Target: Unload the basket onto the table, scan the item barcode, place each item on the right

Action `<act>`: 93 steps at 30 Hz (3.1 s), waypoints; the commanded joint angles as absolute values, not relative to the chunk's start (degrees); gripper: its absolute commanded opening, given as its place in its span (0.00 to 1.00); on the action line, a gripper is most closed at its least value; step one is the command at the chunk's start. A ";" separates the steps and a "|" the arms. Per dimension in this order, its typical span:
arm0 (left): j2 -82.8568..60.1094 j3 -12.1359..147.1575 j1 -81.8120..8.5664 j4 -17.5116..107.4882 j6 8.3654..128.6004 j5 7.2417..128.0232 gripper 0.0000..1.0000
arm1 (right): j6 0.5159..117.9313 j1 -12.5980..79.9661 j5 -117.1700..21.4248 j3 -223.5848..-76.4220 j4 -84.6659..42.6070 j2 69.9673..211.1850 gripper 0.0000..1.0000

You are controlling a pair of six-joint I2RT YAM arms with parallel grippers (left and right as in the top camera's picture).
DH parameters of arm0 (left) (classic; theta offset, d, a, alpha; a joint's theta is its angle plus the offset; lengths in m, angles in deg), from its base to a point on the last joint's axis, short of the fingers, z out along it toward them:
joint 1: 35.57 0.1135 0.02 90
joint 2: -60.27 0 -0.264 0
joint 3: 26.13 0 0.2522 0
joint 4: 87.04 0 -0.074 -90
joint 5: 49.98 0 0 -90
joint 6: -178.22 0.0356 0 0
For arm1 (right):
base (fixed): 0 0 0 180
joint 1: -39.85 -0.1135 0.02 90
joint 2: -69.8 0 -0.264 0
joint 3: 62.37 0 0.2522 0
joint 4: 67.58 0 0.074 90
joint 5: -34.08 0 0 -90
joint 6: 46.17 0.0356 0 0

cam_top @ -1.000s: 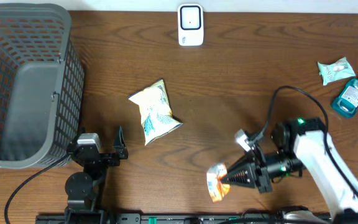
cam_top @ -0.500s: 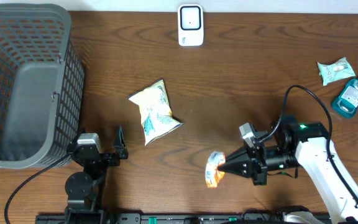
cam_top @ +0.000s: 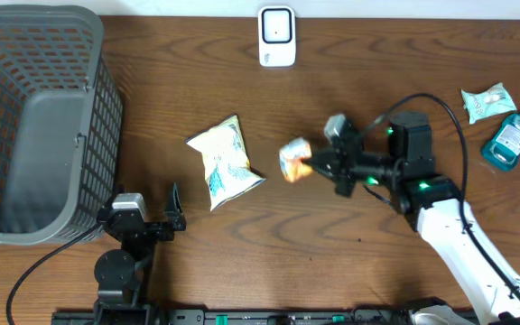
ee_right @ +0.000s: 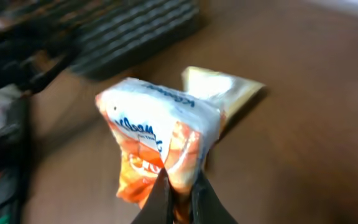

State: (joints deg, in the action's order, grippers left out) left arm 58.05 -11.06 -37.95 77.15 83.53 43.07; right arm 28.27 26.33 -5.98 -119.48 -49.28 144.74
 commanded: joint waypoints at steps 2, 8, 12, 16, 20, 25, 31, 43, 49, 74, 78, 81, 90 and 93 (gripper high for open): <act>58.16 -12.14 -38.08 75.42 83.23 42.98 0.98 | 34.59 20.52 -33.15 -119.98 -57.45 145.29 0.01; 58.16 -12.14 -38.08 75.42 83.23 42.98 0.98 | 28.25 15.55 -48.98 -120.09 -71.33 148.96 0.01; 58.16 -12.14 -38.08 75.42 83.23 42.98 0.98 | 24.78 15.84 -52.52 -124.14 -76.97 155.17 0.01; 58.16 -12.14 -38.08 75.42 83.23 42.98 0.97 | 18.90 15.86 -54.16 -134.82 -75.09 165.35 0.01; 58.16 -12.14 -38.08 75.42 83.23 42.98 0.98 | 14.22 15.86 -56.60 -146.78 -70.83 174.60 0.01; 58.16 -12.14 -38.08 75.42 83.23 42.98 0.98 | 8.78 15.86 -63.31 -162.76 -65.45 187.03 0.01; 58.16 -12.14 -38.08 75.42 83.23 42.98 0.98 | 7.93 15.86 -65.98 -176.50 -61.67 197.79 0.01; 58.16 -12.14 -38.08 75.42 83.23 42.98 0.98 | -3.92 15.86 -71.71 -182.52 -60.54 205.59 0.01; 58.16 -12.14 -38.08 75.42 83.23 42.96 0.98 | -8.84 15.86 -70.90 -182.52 -60.84 205.85 0.01; 58.16 -12.14 -38.08 75.42 83.23 42.98 0.98 | -27.05 15.38 -66.37 -182.52 -70.76 209.33 0.01; 58.16 -12.14 -38.08 75.42 83.23 42.98 0.98 | -27.00 15.09 -67.82 -182.52 -70.74 209.35 0.01; 58.16 -12.14 -38.08 75.42 83.23 42.98 0.98 | -28.64 14.92 -71.07 -182.52 -70.76 209.31 0.01; 58.16 -12.14 -38.08 75.42 83.23 42.98 0.98 | -23.83 17.76 -88.69 -182.52 -65.56 204.80 0.01; 58.16 -12.14 -38.08 75.42 83.23 42.98 0.98 | -20.10 20.30 -93.61 -182.49 -60.58 201.70 0.01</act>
